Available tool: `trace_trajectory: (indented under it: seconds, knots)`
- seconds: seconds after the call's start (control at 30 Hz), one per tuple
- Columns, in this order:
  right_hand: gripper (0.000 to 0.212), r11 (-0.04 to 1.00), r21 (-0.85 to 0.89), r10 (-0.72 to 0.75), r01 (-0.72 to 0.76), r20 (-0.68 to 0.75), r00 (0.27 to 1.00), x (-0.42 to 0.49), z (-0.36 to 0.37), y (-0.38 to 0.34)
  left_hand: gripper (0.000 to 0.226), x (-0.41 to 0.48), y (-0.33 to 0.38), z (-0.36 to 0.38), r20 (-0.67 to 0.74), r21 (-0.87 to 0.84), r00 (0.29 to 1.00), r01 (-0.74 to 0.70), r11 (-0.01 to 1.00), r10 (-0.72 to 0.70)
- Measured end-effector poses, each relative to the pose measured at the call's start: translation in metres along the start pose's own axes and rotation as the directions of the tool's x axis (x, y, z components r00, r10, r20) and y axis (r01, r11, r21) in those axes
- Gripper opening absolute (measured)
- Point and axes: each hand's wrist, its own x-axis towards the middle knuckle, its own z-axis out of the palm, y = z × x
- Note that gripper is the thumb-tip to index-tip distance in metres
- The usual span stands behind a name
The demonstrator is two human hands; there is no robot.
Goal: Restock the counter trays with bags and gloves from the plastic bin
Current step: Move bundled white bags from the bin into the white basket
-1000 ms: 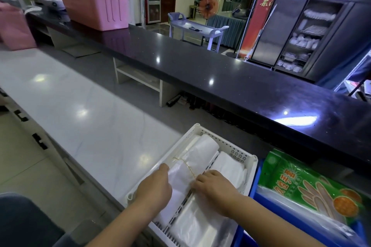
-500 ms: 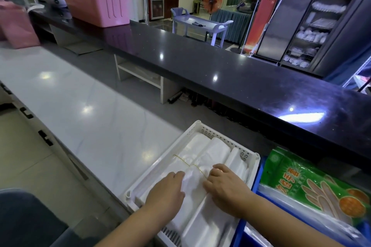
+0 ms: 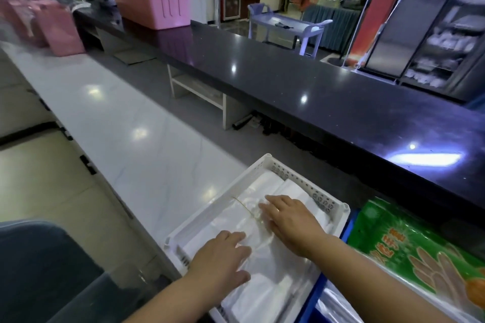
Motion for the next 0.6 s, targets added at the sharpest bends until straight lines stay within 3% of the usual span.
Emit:
trace_trajectory:
  seconds: [0.33,0.47,0.6]
  knots:
    - [0.027,0.996,-0.066,0.051,-0.057,-0.097,0.994,0.016,0.007,0.001,0.035,-0.030,-0.008,0.012,-0.146,-0.158,0.975,0.145,0.977,-0.169]
    - [0.017,0.999,-0.021,0.023,-0.031,-0.308,0.951,0.017,0.005,-0.026,0.022,-0.074,-0.023,0.011,-0.393,-0.280,0.878,0.167,0.946,-0.271]
    - [0.022,0.995,-0.084,0.040,-0.056,-0.182,0.982,0.019,0.008,-0.048,0.012,-0.128,-0.047,0.003,-0.578,-0.271,0.761,0.161,0.949,-0.294]
